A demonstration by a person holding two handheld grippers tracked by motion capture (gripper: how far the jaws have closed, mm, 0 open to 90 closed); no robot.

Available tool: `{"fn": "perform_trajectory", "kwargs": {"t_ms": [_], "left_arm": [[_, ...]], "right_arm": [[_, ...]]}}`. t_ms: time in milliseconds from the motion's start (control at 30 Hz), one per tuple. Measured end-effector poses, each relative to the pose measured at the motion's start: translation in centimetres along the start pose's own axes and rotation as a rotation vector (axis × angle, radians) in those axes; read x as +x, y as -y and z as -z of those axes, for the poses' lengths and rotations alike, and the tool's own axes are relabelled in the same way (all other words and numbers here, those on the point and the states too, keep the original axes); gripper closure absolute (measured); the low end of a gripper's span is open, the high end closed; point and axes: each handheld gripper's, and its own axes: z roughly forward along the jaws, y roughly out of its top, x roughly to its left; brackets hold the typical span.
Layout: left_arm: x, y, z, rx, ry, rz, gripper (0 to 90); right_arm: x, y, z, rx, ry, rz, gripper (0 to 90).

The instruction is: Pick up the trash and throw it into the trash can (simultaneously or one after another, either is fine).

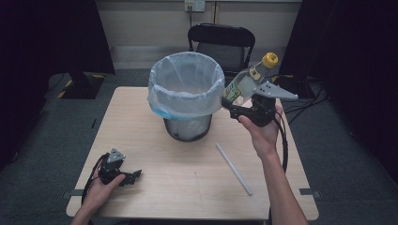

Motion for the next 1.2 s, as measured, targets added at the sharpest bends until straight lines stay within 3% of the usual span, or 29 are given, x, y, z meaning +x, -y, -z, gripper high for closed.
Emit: {"fn": "perform_trajectory", "kwargs": {"t_ms": [500, 733, 967, 1200], "left_arm": [[0.0, 0.0, 0.0, 0.001, 0.0, 0.001, 0.3], [0.0, 0.0, 0.0, 0.001, 0.0, 0.001, 0.3], [0.0, 0.0, 0.0, 0.0, 0.0, 0.0, 0.3], [0.0, 0.0, 0.0, 0.001, 0.0, 0.0, 0.3]], "right_arm": [[-0.1, -4.7, -1.3, -0.04, -0.019, 0.014, 28.2], [0.1, -6.6, -2.6, -0.051, -0.061, 0.0, 28.2], [0.6, -7.4, -4.8, -0.035, -0.112, -0.019, 28.2], [0.6, -7.4, -7.1, -0.016, -0.124, -0.034, 28.2]]}}
